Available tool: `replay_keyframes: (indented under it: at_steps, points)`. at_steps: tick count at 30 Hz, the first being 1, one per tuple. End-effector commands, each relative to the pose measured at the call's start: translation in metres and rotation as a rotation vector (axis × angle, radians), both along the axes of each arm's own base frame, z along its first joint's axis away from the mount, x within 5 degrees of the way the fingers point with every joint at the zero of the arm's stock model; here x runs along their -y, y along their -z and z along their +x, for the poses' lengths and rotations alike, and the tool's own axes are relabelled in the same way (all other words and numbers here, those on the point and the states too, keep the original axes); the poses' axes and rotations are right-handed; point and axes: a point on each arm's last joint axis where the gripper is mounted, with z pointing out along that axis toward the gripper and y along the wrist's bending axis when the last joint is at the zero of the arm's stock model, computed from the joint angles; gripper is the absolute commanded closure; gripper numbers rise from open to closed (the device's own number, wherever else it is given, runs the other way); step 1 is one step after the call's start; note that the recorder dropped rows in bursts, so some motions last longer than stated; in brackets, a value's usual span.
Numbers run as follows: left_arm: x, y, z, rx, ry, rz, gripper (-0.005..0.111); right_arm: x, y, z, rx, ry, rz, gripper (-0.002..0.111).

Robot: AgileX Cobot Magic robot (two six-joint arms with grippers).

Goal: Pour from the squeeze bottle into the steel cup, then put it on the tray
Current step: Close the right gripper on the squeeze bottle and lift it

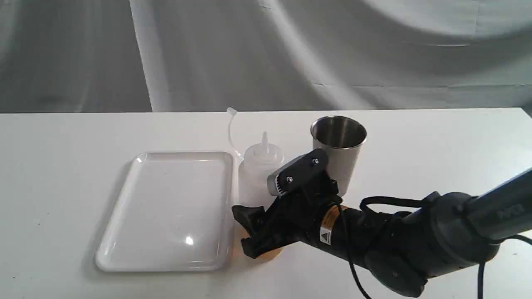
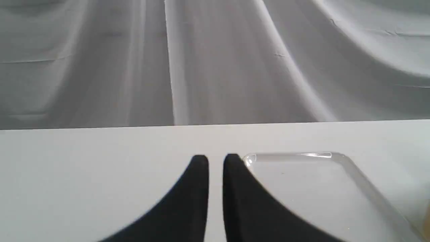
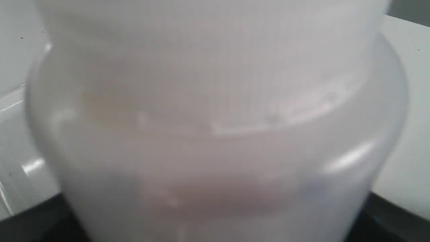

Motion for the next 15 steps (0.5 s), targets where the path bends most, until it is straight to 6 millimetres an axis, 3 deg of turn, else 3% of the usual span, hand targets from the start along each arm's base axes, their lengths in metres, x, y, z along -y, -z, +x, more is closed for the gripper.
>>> replay_keyframes:
  at_steps: [1,6,15]
  points:
    - [0.0,0.001,0.0,0.002,-0.001,-0.009,0.098,-0.004,-0.002,-0.001,-0.01,0.005,0.012,0.058]
    - [0.0,0.001,0.0,0.002,-0.001,-0.009,0.098,-0.003,-0.025,-0.002,0.014,0.013,0.013,0.058]
    - [0.0,0.001,0.0,0.002,-0.001,-0.006,0.098,0.006,-0.096,-0.011,0.12,0.032,-0.025,0.058]
